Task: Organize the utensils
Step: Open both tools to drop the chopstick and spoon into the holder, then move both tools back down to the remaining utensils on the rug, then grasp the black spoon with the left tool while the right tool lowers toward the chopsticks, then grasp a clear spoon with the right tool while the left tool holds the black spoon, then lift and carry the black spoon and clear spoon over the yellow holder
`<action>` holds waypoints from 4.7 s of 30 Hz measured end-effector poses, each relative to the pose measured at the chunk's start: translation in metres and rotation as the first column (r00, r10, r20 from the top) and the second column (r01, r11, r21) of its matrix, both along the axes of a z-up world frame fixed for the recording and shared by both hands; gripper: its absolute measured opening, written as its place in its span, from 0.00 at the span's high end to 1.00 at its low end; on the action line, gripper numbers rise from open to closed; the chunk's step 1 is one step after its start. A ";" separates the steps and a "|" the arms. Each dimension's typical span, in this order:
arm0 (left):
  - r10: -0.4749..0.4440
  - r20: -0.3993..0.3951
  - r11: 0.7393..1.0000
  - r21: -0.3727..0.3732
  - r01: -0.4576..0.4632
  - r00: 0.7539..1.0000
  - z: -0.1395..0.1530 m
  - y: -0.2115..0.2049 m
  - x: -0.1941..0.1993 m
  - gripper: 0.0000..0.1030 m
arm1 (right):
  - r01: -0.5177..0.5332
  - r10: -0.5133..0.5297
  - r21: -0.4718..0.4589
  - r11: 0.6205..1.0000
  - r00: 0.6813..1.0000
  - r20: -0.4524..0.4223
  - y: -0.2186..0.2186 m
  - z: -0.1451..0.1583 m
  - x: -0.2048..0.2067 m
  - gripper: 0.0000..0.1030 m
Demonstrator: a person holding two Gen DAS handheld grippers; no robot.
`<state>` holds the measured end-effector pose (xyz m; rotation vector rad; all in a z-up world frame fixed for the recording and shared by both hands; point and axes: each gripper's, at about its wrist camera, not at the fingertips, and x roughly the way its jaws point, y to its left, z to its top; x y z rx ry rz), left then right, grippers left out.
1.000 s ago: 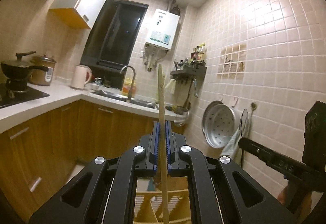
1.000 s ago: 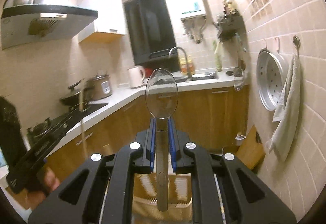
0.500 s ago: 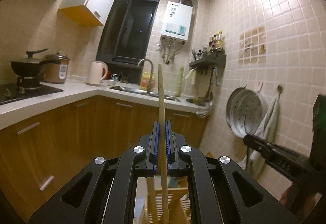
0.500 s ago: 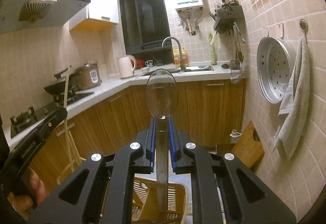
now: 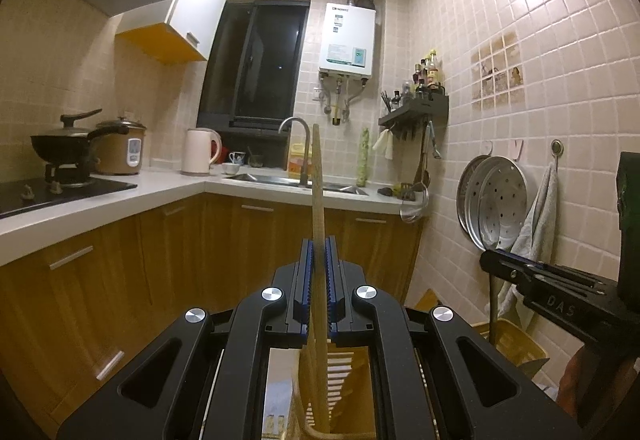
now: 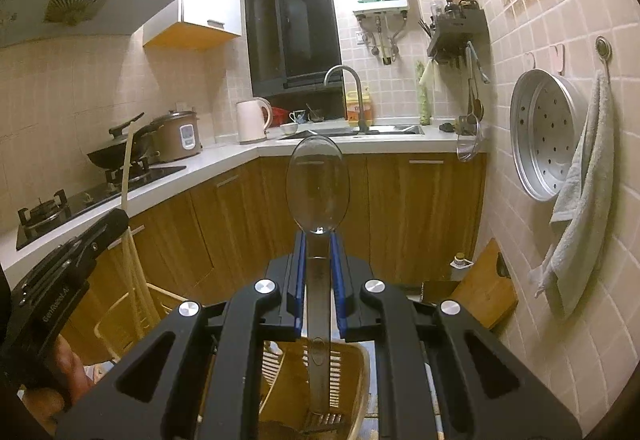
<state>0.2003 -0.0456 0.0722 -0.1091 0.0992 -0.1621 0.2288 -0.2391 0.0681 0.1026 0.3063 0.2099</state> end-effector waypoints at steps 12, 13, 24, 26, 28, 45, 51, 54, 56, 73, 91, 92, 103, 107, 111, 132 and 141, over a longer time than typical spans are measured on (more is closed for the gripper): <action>-0.014 -0.020 0.999 -0.034 0.014 1.000 0.015 0.019 -0.024 0.83 | -0.025 0.025 -0.004 1.000 0.999 -0.038 -0.007 0.005 -0.031 0.67; -0.016 -0.021 0.999 -0.037 0.015 1.000 0.016 0.022 -0.028 0.82 | -0.024 0.024 -0.001 1.000 0.999 -0.040 -0.008 0.005 -0.034 0.65; -0.083 -0.085 0.995 -0.058 0.078 0.993 0.034 0.041 -0.080 0.78 | 0.040 -0.043 -0.037 0.998 0.996 -0.078 -0.011 0.022 -0.098 0.65; -0.109 -0.115 0.993 -0.048 0.104 0.987 0.038 0.041 -0.093 0.78 | 0.036 -0.041 -0.046 0.998 0.993 -0.113 -0.010 0.027 -0.110 0.65; -0.135 -0.157 0.991 -0.037 0.130 0.978 0.038 0.040 -0.102 0.77 | 0.037 -0.044 -0.049 0.998 0.990 -0.137 -0.007 0.029 -0.121 0.65; -0.351 -0.761 0.933 -0.232 0.276 0.545 -0.093 0.042 -0.141 0.76 | 0.006 -0.066 -0.098 0.995 0.784 -0.617 0.003 -0.063 -0.175 0.65; -0.351 -0.818 0.930 -0.250 0.269 0.456 -0.120 0.032 -0.152 0.76 | 0.016 -0.044 -0.048 0.999 0.735 -0.676 -0.006 -0.084 -0.183 0.65; -0.354 -0.835 0.928 -0.259 0.268 0.422 -0.129 0.023 -0.155 0.76 | 0.018 -0.035 -0.032 0.999 0.720 -0.693 -0.010 -0.092 -0.186 0.65; -0.347 -0.842 0.930 -0.254 0.264 0.413 -0.131 0.016 -0.153 0.76 | 0.018 -0.035 -0.032 0.999 0.715 -0.699 -0.010 -0.094 -0.185 0.65; -0.243 -0.860 0.952 -0.121 0.282 0.450 -0.134 -0.008 -0.156 0.82 | 0.032 -0.012 0.012 0.999 0.665 -0.747 -0.018 -0.118 -0.191 0.65; -0.222 -0.864 0.962 -0.118 0.247 0.451 -0.131 0.020 -0.143 0.95 | 0.065 -0.007 0.045 0.997 0.631 -0.775 -0.030 -0.128 -0.194 0.65; -0.220 -0.864 0.961 -0.112 0.253 0.453 -0.130 0.021 -0.142 0.95 | 0.068 -0.008 0.045 0.997 0.629 -0.777 -0.031 -0.128 -0.194 0.65; -0.186 -0.880 0.943 -0.036 0.330 0.437 -0.127 0.028 -0.136 0.94 | 0.060 -0.007 0.036 0.998 0.609 -0.793 -0.037 -0.134 -0.191 0.74; -0.184 -0.887 0.935 -0.026 0.353 0.423 -0.127 0.026 -0.138 0.94 | 0.032 0.007 0.031 0.999 0.587 -0.809 -0.031 -0.137 -0.194 0.76; -0.186 -0.896 0.926 -0.023 0.376 0.403 -0.128 0.026 -0.137 0.93 | 0.008 -0.029 -0.029 1.000 0.581 -0.813 -0.019 -0.137 -0.191 0.76; -0.025 -0.867 0.836 0.255 0.485 0.498 -0.127 -0.005 -0.159 0.95 | -0.130 -0.051 -0.160 0.979 0.596 -0.801 0.019 -0.121 -0.180 0.90; -0.224 -0.677 0.941 0.037 0.337 0.701 -0.059 0.025 -0.159 0.95 | -0.134 0.070 -0.047 0.990 0.749 -0.659 0.003 -0.071 -0.189 0.90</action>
